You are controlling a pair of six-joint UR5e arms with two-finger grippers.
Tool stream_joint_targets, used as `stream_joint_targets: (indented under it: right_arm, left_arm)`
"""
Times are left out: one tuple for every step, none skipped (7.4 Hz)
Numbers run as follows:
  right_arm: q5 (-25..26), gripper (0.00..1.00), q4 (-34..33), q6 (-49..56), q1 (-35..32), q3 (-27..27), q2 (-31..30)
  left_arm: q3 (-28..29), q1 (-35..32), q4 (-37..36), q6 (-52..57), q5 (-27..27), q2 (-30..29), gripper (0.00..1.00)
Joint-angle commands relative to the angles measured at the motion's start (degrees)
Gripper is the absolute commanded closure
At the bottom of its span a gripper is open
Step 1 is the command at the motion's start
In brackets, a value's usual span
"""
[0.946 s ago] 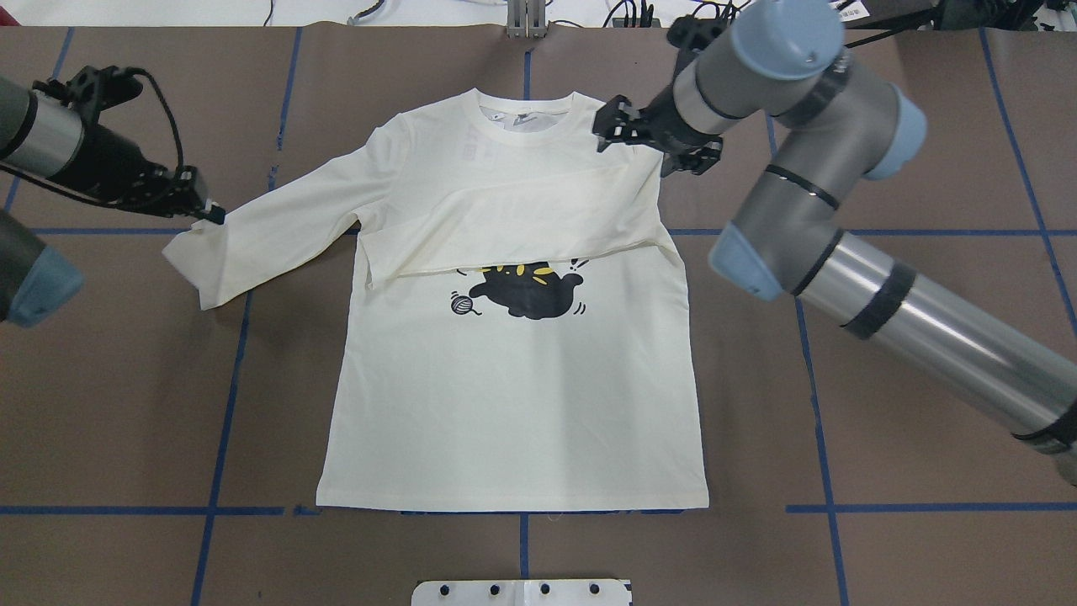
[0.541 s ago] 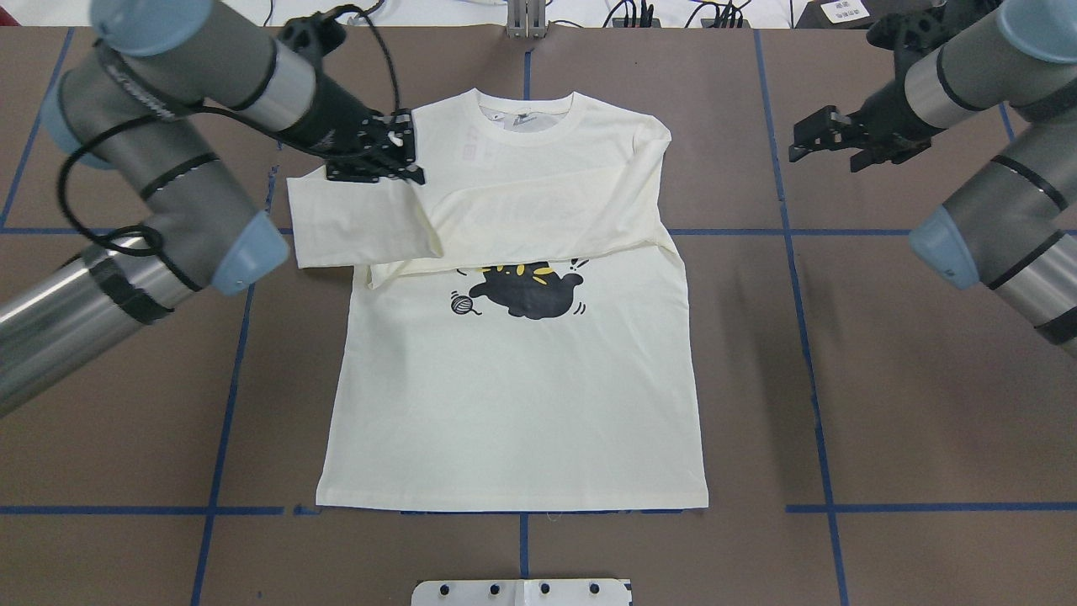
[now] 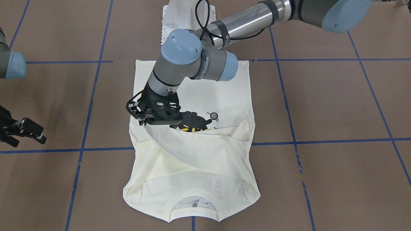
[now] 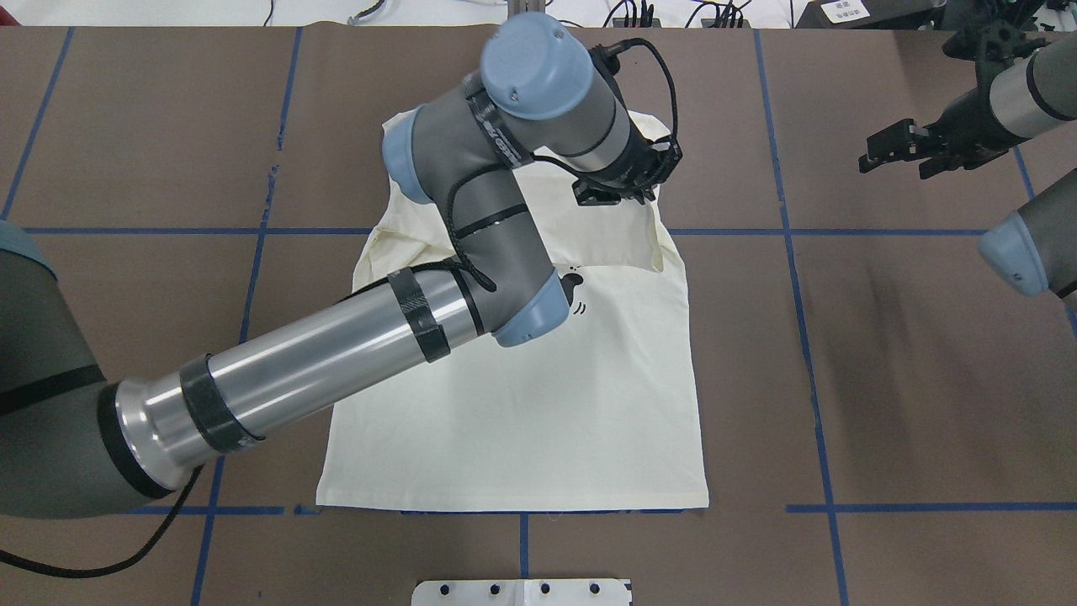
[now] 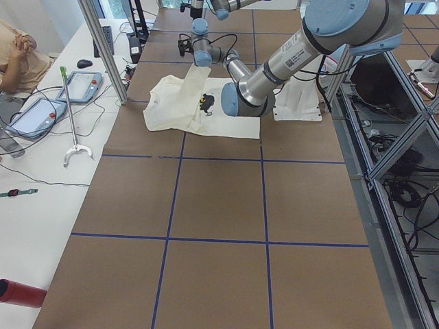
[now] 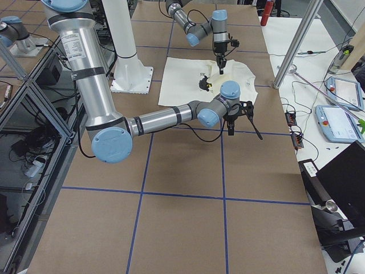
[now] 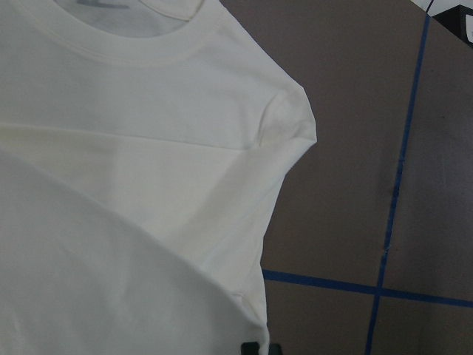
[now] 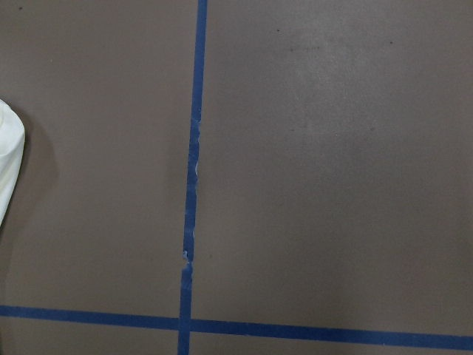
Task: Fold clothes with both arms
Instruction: 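Fold the other sleeve across the chest with the left gripper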
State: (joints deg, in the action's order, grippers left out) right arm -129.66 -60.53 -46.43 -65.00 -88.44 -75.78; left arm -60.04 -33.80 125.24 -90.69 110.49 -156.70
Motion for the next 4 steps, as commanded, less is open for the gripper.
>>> stream_joint_targets:
  right_arm:
    - [-0.1,0.00,0.5,-1.1,0.7,-0.4,0.4]
    - [0.4,0.00,1.1,-8.3,3.7,-2.2,1.0]
    - [4.0,0.00,3.6,-17.7,8.4,-5.7,0.6]
    - [10.4,0.00,3.8,-29.0,15.8,-10.8,-0.2]
  left_arm:
    - [-1.4,1.3,0.9,0.2,-2.1,2.3,0.34]
    - [-11.2,0.1,0.1,0.5,-1.2,9.1,0.34]
    - [-22.9,-1.3,0.2,0.9,-1.0,19.6,0.35]
    - [-30.3,-3.0,0.1,1.6,1.3,26.6,0.35]
